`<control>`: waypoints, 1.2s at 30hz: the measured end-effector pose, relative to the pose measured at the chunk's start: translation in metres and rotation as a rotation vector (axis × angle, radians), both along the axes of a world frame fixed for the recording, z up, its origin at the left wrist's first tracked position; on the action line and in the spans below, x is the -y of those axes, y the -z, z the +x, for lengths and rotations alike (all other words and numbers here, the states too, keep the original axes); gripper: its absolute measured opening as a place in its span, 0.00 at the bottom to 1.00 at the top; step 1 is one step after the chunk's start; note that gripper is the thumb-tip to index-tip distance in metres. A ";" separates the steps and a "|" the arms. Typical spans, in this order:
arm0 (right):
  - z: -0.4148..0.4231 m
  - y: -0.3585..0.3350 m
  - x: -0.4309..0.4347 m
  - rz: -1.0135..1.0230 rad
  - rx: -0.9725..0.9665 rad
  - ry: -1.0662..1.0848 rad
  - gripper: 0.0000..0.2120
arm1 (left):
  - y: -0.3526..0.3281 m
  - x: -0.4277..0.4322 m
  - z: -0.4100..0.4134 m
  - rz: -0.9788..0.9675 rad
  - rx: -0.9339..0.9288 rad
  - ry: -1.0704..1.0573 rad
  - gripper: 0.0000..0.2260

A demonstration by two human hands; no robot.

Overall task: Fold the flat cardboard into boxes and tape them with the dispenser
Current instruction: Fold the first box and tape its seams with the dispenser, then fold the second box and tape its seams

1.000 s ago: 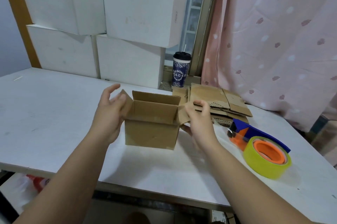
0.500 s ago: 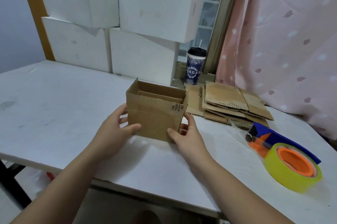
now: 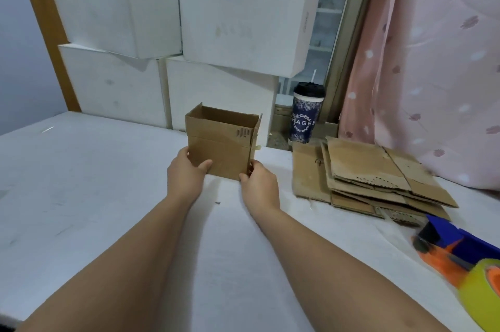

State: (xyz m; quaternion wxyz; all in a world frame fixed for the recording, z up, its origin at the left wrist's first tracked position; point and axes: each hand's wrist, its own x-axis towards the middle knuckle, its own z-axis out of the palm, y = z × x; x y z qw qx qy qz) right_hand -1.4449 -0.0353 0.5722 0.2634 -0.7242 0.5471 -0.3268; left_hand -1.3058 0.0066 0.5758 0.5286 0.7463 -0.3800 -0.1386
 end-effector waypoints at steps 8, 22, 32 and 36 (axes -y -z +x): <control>0.027 0.000 0.062 0.015 -0.083 0.061 0.13 | 0.001 0.062 0.029 0.035 0.117 0.034 0.30; 0.029 0.002 0.086 0.028 -0.022 0.097 0.13 | 0.004 0.089 0.036 0.097 0.198 -0.036 0.22; 0.012 -0.010 0.075 0.130 0.405 0.108 0.09 | 0.005 0.020 -0.025 0.001 -0.045 0.089 0.21; -0.017 -0.013 0.051 0.195 0.461 0.074 0.05 | 0.006 0.006 -0.039 -0.024 -0.071 0.195 0.16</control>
